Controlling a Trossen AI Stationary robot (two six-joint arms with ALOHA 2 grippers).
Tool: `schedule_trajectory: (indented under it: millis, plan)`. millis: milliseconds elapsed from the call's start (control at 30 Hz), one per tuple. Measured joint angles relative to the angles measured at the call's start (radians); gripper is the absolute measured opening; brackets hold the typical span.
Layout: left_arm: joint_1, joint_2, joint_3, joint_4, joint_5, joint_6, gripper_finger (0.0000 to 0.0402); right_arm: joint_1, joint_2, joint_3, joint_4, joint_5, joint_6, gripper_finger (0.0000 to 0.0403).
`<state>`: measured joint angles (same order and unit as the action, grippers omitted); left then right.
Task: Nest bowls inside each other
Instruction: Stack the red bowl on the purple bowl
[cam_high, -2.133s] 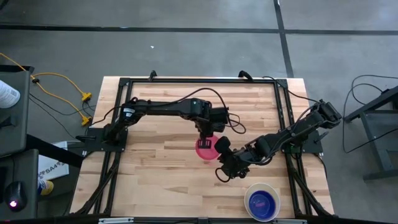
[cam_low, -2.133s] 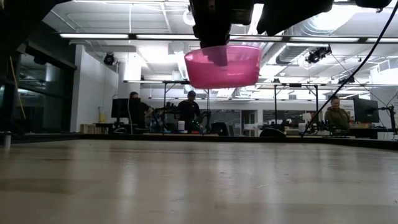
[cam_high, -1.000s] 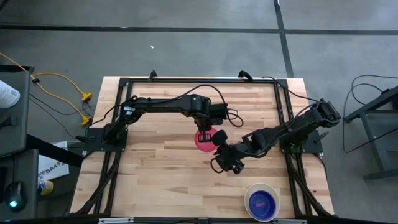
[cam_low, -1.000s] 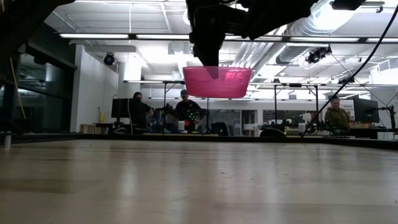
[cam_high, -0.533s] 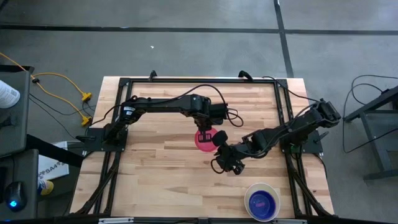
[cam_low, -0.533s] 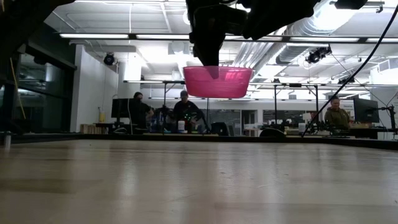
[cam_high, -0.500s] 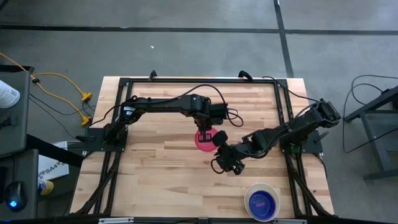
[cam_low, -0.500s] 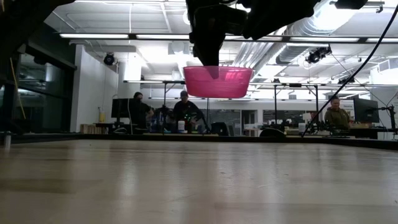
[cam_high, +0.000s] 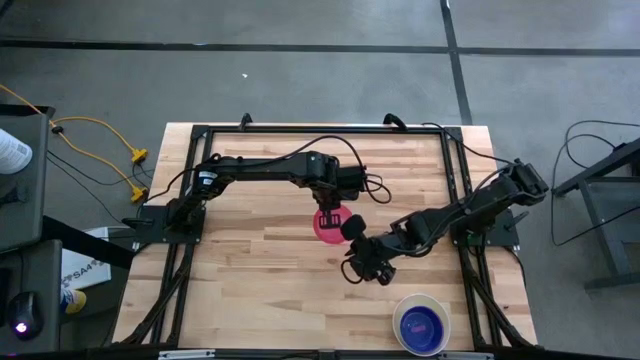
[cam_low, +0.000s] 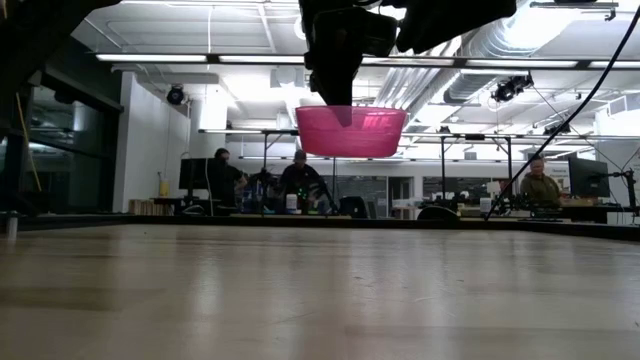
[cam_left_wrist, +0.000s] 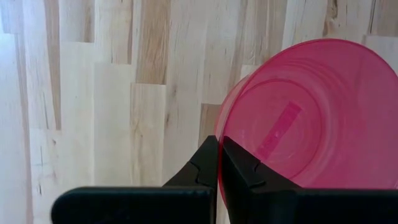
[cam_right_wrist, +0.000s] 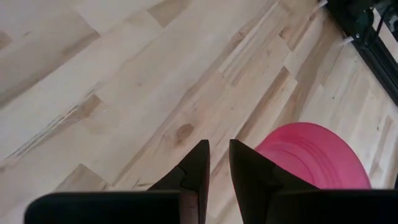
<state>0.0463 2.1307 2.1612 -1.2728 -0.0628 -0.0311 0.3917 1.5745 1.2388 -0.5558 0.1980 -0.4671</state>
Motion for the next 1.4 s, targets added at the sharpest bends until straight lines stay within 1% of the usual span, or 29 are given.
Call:
schedule_trajectory:
  millis: [100,267,400,467,667,833,900,1100,1267,1400]
  plan:
    - [0.000,0.000,0.000,0.000,-0.004,0.000,0.0001,0.013,0.000,0.000,0.000,-0.013,-0.006,0.0055]
    - [0.006,0.000,0.000,0.023,-0.007,-0.004,0.0001,0.040,0.000,0.000,0.042,-0.123,-0.008,0.0055]
    - [0.007,0.000,0.000,0.051,-0.004,-0.019,0.0001,0.036,0.000,0.000,0.112,-0.131,-0.008,0.0055]
    - [0.007,0.000,0.000,0.048,-0.004,-0.023,0.0001,0.020,0.002,0.000,0.115,-0.137,0.001,0.0055]
    - [0.006,-0.001,0.000,0.039,-0.004,-0.035,0.0001,-0.032,0.044,0.000,0.113,-0.205,0.003,0.0055]
    - [0.007,-0.001,0.000,0.017,-0.008,-0.043,0.0001,-0.039,0.054,0.000,0.112,-0.198,-0.036,0.0055]
    - [0.013,-0.001,0.000,0.017,-0.013,-0.057,0.0001,-0.039,0.054,0.000,0.109,-0.179,-0.037,0.0055]
    - [0.043,-0.001,0.000,0.014,-0.020,-0.133,0.0001,-0.022,0.053,0.000,0.060,-0.011,-0.005,0.0055]
    - [0.045,-0.001,0.000,0.030,0.008,-0.153,0.0001,-0.005,0.053,0.000,0.059,0.022,0.062,0.0055]
    - [0.045,-0.001,0.000,0.061,0.007,-0.201,0.0001,0.009,0.053,0.000,0.058,0.080,0.102,0.0055]
